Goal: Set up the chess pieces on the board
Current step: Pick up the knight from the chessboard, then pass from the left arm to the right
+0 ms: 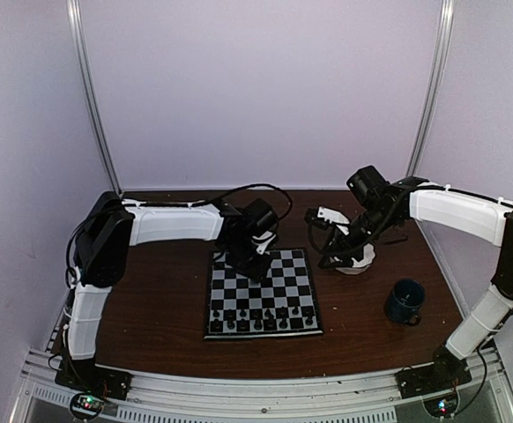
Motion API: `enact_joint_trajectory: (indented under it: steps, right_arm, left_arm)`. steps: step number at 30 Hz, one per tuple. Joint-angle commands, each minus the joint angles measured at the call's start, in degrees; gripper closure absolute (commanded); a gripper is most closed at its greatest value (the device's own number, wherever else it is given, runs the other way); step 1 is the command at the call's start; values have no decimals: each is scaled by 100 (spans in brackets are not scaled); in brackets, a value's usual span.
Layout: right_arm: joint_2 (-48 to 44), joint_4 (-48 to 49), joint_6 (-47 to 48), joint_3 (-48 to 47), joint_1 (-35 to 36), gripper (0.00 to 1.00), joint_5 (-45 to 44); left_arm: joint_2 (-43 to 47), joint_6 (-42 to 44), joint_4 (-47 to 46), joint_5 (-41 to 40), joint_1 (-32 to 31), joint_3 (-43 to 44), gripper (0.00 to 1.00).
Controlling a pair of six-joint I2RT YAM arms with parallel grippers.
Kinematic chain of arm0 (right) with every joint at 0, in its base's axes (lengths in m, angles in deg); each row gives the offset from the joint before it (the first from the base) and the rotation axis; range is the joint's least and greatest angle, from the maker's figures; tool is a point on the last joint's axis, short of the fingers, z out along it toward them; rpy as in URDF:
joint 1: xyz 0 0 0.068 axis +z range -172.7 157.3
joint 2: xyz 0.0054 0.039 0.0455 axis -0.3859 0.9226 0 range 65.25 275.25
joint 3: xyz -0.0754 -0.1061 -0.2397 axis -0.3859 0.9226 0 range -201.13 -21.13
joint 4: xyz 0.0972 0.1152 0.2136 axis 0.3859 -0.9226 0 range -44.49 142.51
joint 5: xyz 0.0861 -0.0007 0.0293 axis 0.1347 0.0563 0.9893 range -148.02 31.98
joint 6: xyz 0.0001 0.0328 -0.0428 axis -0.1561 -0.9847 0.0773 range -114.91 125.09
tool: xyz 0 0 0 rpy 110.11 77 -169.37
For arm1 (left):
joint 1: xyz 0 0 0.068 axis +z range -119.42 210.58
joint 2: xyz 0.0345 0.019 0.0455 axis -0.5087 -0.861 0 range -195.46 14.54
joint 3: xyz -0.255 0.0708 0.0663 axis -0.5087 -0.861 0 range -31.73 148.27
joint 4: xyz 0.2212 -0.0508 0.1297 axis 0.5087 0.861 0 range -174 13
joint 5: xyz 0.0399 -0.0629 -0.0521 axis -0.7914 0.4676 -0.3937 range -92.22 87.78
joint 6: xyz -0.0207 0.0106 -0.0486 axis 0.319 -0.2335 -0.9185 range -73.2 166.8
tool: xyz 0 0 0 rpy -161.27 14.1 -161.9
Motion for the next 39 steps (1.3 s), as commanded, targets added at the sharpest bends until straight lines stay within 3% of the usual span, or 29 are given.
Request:
enact_joint_trajectory:
  steps: [1, 11, 15, 20, 29, 34, 39]
  right_arm:
    - [-72, 76, 40, 77, 0, 48, -39]
    - [-17, 95, 58, 77, 2, 48, 6]
    - [6, 89, 58, 69, 0, 48, 14]
    - [-31, 49, -20, -9, -13, 47, 74]
    - [75, -479, -874, -939, -578, 48, 1380]
    - [459, -1194, -1517, -1503, -612, 47, 2473]
    - [738, -998, -2444, -1577, -488, 47, 3163]
  left_arm:
    - [-66, -21, 169, -58, 25, 108, 65]
    - [-77, -29, 244, 20, 25, 0, 77]
    - [-89, -25, 247, 108, 23, 4, 86]
    - [378, 98, 180, 31, 30, -186, 89]
    - [2341, 139, -1999, 920, -55, -1684, 90]
    - [2904, 440, -2907, 707, -329, -2322, 89]
    - [3109, 721, -3297, 371, -572, -2497, 89]
